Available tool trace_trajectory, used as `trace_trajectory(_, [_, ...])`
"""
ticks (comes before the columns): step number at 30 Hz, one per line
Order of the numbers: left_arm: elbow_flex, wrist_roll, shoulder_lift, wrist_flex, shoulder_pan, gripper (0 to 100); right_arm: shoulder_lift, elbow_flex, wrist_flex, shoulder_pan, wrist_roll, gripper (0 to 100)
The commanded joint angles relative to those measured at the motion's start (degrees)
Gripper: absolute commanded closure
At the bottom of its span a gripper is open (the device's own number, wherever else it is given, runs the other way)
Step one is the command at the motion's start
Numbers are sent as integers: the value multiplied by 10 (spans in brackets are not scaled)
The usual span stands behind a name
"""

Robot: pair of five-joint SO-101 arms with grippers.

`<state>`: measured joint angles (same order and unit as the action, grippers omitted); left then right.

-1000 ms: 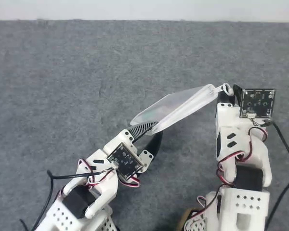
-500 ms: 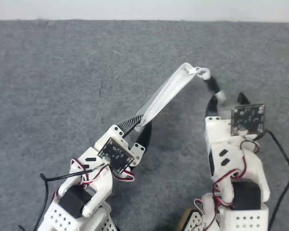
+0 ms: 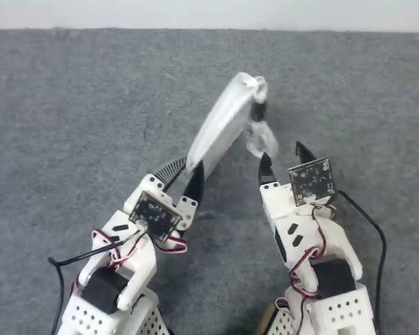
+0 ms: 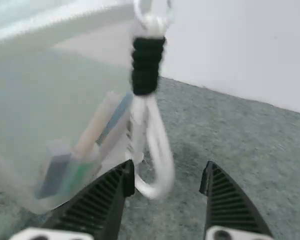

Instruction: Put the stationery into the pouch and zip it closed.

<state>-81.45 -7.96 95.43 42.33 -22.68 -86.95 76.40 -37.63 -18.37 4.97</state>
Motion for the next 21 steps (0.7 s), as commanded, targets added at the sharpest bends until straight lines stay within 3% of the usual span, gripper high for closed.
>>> trace_trajectory(1, [17,9,4,-7,40,990,-8,-4,18,-29,-4,794])
trace_trajectory(6, [18,38,4,-8,93,989,-10,7,10,-70,-4,794])
trace_trajectory(14, [27,73,4,-16,152,988,-9,20,23,-73,-3,794])
trace_trajectory(21, [27,98,4,-25,199,983,-8,58,62,-112,47,794])
